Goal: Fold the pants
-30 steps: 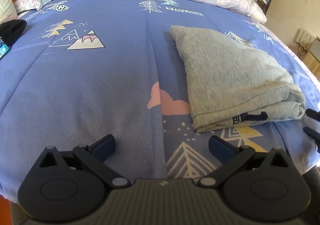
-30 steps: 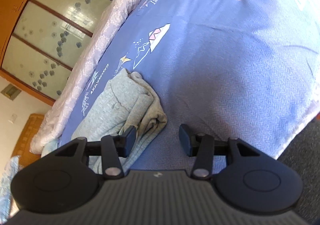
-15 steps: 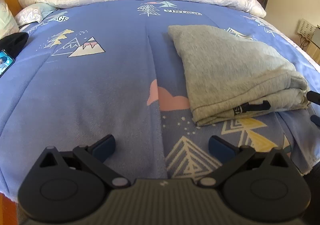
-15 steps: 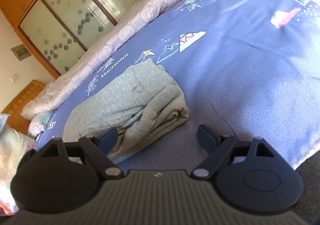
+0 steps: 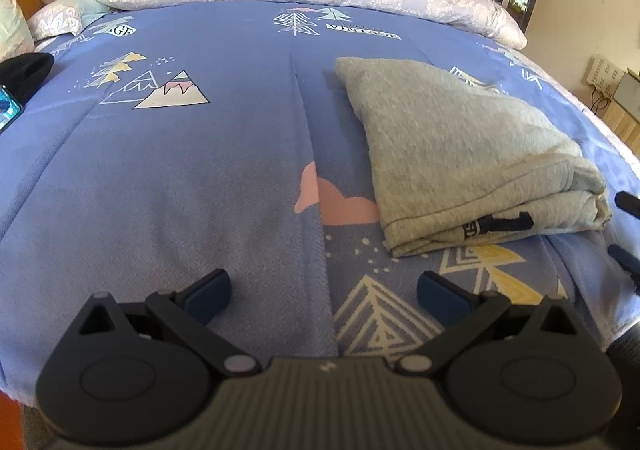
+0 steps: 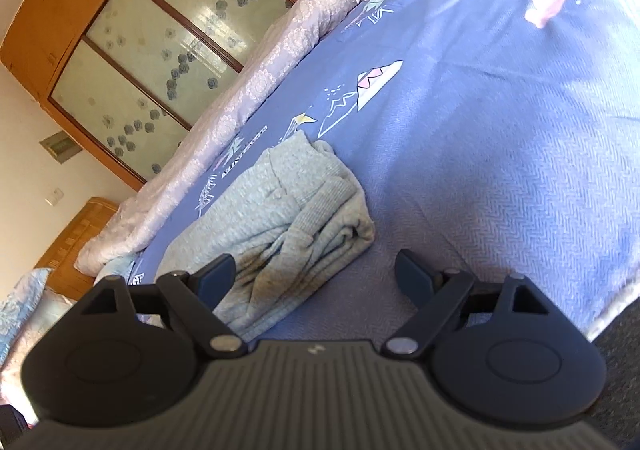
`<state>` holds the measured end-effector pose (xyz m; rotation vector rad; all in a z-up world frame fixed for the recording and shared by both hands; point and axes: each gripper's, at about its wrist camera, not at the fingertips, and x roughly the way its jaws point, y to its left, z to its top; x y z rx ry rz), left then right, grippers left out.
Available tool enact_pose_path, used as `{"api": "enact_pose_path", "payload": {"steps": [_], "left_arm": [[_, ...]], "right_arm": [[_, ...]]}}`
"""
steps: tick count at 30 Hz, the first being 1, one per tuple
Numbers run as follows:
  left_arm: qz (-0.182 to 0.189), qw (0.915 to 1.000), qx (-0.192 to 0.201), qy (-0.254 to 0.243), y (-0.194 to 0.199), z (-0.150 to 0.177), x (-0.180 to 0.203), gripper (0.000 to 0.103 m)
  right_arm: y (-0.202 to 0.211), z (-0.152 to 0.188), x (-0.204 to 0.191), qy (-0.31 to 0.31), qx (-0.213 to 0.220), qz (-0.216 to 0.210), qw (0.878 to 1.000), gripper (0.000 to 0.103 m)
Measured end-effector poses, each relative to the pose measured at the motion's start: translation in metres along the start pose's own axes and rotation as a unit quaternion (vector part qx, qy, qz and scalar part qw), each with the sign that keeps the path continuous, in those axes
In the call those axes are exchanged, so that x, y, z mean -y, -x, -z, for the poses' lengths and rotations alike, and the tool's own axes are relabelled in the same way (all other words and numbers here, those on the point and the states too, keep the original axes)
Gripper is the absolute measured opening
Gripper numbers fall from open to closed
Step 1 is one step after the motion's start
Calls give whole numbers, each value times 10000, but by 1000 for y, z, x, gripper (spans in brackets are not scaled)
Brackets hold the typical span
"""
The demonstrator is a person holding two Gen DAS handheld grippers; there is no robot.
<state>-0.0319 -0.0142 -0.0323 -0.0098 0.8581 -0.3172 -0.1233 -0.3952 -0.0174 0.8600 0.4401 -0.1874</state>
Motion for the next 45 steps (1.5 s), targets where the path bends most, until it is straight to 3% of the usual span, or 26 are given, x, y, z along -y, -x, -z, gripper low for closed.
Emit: {"api": "enact_pose_path", "payload": {"steps": [26,45], "left_arm": [[-68,9998,-143,-78,4,-2,1,103],[-22,9999,-121,-92,4,0,1,103]], "right_arm": [[4,-16,25,-218,-173,-510,9983,93],[4,-14,17,-17,-182,-362,9992,93]]}}
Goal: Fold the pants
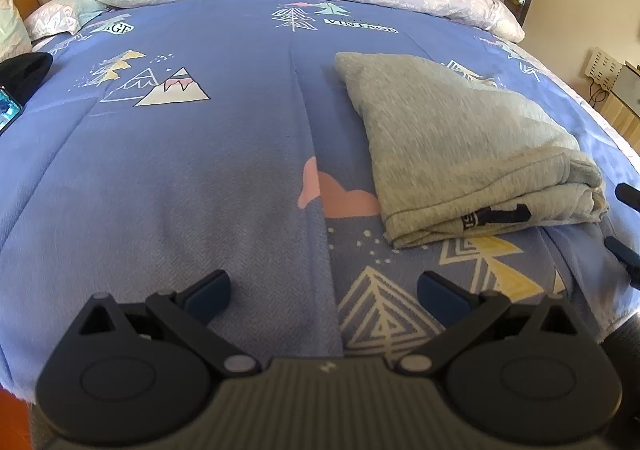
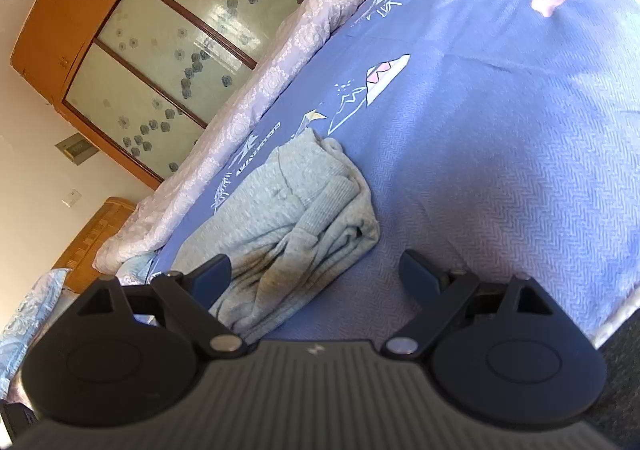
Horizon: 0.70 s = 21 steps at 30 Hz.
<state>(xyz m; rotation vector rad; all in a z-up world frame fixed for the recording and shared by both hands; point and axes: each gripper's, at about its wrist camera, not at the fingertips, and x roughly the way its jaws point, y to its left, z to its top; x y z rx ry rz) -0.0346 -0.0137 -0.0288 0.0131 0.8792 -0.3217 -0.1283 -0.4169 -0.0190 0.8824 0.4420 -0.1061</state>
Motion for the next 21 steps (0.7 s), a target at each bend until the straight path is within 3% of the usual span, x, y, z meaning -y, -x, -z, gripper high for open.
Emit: {"api": "enact_pose_path", "payload": {"steps": [21], "left_arm": [[-90,9999,-7,-137,0,1,4,103]], "right_arm": [[-6,6,-10,456,-26,218,9987,93]]}}
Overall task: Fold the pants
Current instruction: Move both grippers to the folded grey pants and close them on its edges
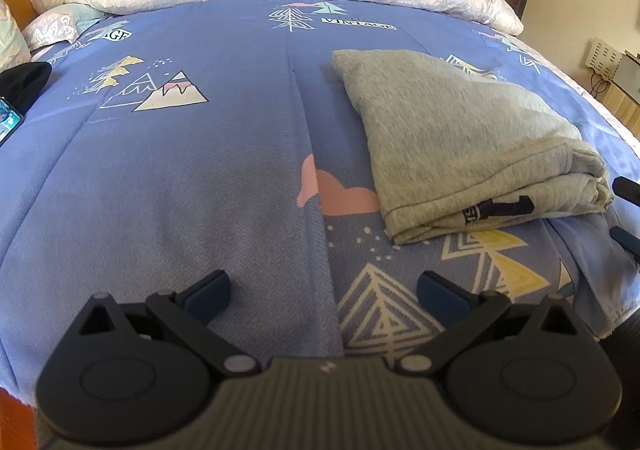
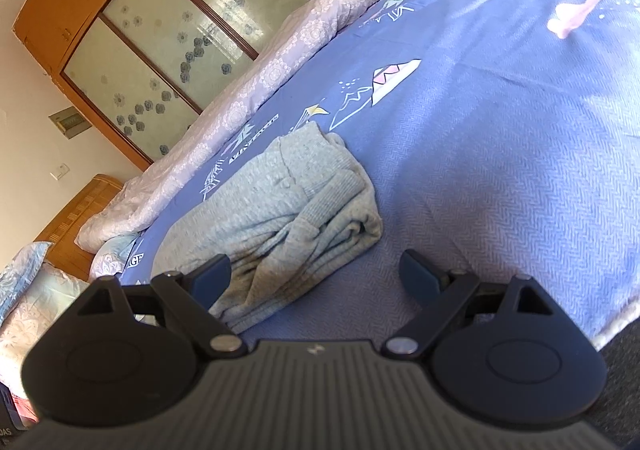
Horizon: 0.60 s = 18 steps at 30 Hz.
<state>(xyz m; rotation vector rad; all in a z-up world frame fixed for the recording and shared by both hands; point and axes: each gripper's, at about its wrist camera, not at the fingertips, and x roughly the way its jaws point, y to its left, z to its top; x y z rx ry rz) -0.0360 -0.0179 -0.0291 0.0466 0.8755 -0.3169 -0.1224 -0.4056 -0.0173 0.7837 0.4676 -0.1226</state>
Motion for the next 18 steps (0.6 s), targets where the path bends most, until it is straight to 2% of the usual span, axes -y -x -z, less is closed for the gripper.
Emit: {"api": "enact_pose_path", "payload": {"steps": [10,14,18], "left_arm": [[44,10000,8,51,1,-3,-3,103],[325,9986,99,403,6,-13,-18,103],[726,9938,205,814,11,-32,-38,103]], "right_arm": [[-3,2,-8,184,-43,106,9998,93],[-3,-5,-1,-8,-166,-31,9999,93],[-2,-22,11,-437,-443,-240,9978,92]]}}
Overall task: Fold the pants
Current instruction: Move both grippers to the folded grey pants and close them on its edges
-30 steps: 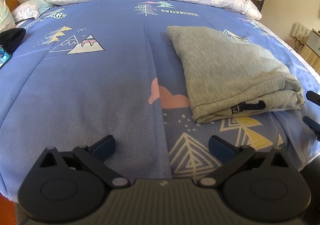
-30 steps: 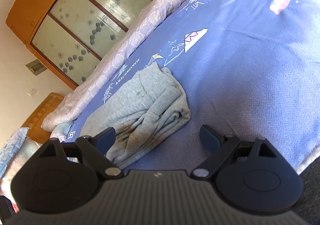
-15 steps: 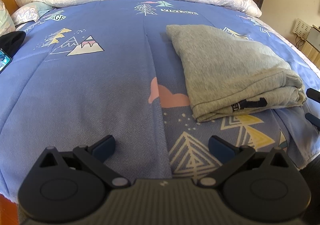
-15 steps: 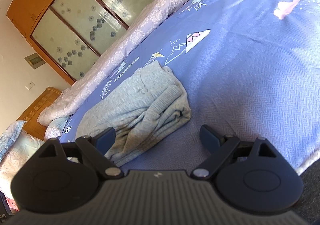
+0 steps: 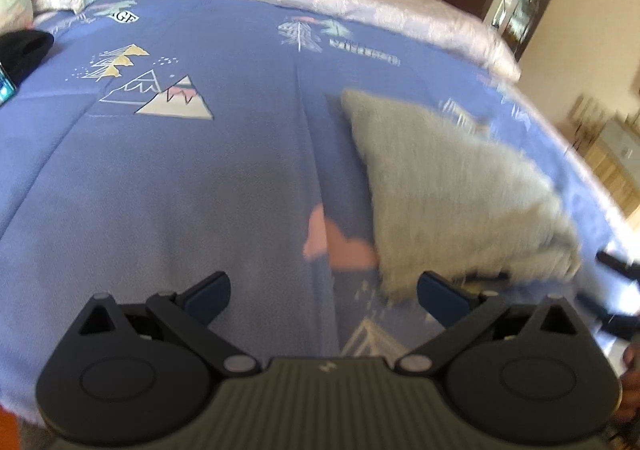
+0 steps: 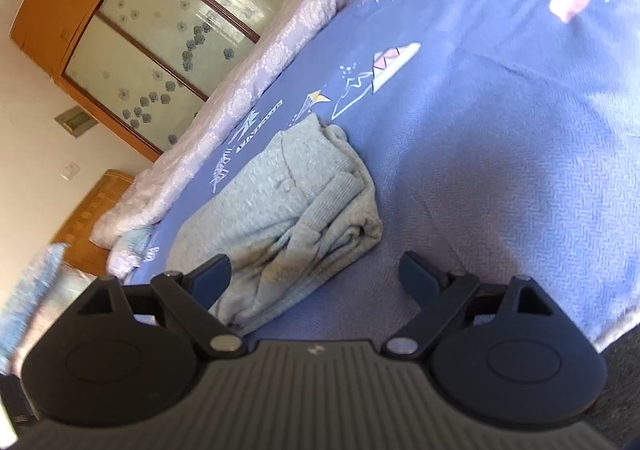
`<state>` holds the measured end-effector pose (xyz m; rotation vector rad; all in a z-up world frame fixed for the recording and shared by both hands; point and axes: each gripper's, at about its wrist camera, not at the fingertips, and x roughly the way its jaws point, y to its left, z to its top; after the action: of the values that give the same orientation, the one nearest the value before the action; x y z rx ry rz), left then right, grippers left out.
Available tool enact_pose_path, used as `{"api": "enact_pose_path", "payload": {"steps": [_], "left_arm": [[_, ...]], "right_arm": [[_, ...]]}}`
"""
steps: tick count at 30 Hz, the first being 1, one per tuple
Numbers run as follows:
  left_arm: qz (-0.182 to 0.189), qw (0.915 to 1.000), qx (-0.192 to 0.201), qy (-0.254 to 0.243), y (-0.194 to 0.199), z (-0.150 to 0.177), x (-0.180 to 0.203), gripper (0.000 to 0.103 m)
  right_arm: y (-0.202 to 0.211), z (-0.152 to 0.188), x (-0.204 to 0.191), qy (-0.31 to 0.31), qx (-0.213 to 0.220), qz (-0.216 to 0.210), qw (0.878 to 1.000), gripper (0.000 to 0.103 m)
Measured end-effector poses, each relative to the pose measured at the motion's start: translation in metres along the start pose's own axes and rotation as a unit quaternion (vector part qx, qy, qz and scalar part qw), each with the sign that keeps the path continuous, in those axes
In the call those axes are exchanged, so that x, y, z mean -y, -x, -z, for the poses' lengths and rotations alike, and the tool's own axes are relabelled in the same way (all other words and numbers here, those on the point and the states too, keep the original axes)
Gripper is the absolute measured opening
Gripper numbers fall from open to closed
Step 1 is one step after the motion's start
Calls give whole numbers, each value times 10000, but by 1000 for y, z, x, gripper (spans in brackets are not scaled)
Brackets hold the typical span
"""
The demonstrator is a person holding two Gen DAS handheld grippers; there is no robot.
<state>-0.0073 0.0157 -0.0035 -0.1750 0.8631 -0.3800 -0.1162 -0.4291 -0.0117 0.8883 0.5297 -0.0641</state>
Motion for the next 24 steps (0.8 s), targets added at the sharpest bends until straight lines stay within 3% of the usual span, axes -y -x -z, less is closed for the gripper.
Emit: {"api": "enact_pose_path", "payload": {"steps": [3,8,14,19,22,24], "left_arm": [[277,9995,111,82,0,-22,-3,103],[817,9962,-72,300,-26,-55,0,103],[951,9945,-428,67,-74,-66,23,103],[1008,9911,-860,104,-108,-56,36,103],[1009,9915,-818,-120,-110,-48,51,103],[1223,9881,-904,-223,-111,-42,62,102]], "right_arm": [[9,-15,5,-72,168,-38,9998,92],[3,-37,6,153,127,-108,9997,92],[-24,-57,1,504,-173,-260,9982,92],[-44,-69,3,797,-434,-162,9957,91],[-56,-70,8,770,-704,-150,9944,86],[-66,-64,10,726,-911,-83,9932,72]]}}
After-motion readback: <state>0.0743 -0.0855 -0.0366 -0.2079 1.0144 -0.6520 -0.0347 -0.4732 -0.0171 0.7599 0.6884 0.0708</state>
